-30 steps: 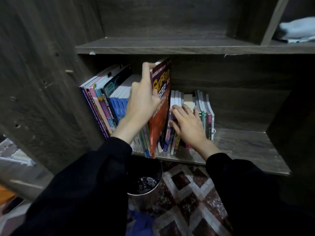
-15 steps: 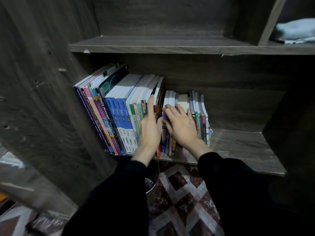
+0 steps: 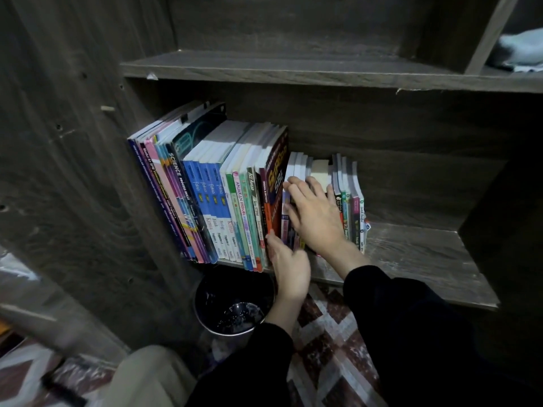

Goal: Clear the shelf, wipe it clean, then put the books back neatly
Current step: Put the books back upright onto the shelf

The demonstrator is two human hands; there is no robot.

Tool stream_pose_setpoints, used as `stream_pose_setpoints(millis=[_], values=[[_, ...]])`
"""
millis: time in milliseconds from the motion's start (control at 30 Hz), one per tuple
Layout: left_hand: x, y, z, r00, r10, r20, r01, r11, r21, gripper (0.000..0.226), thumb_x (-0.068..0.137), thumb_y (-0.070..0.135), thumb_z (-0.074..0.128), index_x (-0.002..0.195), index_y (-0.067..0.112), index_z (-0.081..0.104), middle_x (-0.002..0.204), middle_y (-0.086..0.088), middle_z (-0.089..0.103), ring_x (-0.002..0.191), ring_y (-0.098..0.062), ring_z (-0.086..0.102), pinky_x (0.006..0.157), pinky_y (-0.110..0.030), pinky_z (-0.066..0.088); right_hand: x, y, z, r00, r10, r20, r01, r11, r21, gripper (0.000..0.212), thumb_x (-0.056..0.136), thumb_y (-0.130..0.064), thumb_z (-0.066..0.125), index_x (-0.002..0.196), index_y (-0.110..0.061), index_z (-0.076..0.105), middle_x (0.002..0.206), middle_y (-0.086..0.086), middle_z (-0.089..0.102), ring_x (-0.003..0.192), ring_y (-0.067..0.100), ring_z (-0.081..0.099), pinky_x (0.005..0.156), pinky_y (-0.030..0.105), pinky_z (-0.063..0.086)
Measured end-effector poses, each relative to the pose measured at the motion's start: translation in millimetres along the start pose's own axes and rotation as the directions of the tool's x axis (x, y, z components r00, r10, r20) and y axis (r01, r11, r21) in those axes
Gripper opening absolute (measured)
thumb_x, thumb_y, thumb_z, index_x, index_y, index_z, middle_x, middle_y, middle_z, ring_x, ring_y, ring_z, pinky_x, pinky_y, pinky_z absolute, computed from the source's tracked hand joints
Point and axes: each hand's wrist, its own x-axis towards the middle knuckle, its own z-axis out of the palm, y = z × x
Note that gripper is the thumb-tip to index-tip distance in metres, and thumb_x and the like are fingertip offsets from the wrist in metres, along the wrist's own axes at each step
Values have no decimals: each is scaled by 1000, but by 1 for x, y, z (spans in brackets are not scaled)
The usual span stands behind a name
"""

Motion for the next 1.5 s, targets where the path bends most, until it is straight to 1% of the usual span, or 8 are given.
stream_pose_setpoints(millis=[267,433,567,833,933,1200,1367,1500], values=[[7,10,-3,998,-50,-38,44,987,-154,73,87,-1,44,148,11,7,141,-18,40,125,-33,43,108,-47,35,1,-2,-1,1000,1,5,-1,1000,5,41,101,-30,39,140,-20,39,149,-4,36,141,26,23,115,58,14],[16,20,-24,997,18,75,-32,981,193,71,88,9,47,150,17,13,131,-13,54,114,-32,54,98,-43,45,3,-5,-7,1000,-10,12,10,1000,-13,44,97,-23,46,140,-21,37,142,-1,45,136,29,31,113,57,21],[13,42,-50,921,384,-57,-323,839,438,71,90,10,49,150,27,14,134,-8,45,109,-24,56,90,-46,50,5,-8,-7,1000,3,3,-3,1000,-12,62,96,-23,48,151,-25,19,141,0,47,133,30,34,111,53,27],[27,79,-80,888,451,90,-356,550,755,72,93,12,45,152,35,10,66,-1,55,52,-17,48,50,-29,43,3,-7,-6,999,-33,-40,32,999,-23,78,95,-22,50,152,-29,-2,131,0,52,126,29,39,101,46,40],[29,84,-80,914,389,115,-347,601,720,71,93,11,45,152,32,12,57,4,46,45,-11,38,42,-25,28,3,-7,-7,999,-25,-40,25,1000,-10,81,96,-23,49,151,-32,-9,130,0,52,128,29,38,97,46,43],[12,71,-80,872,485,68,-380,582,719,67,93,15,46,152,29,17,57,1,50,48,-17,43,50,-29,42,3,-4,-2,999,-15,-49,13,999,-32,79,96,-26,49,151,-32,-7,131,0,52,129,29,37,91,45,47],[-20,39,-94,746,666,-14,-523,598,608,40,94,17,53,134,18,47,77,-3,61,68,-18,58,66,-36,50,5,-2,-1,998,-13,-57,11,999,-34,80,96,-26,50,151,-33,-8,134,0,51,131,28,36,95,44,46],[0,31,-88,713,699,-44,-577,622,529,41,92,24,61,129,12,46,78,-4,59,66,-13,54,62,-30,49,4,-2,-1,997,-35,-71,32,999,-43,77,97,-25,49,152,-29,-4,133,0,52,130,28,37,95,43,44]])
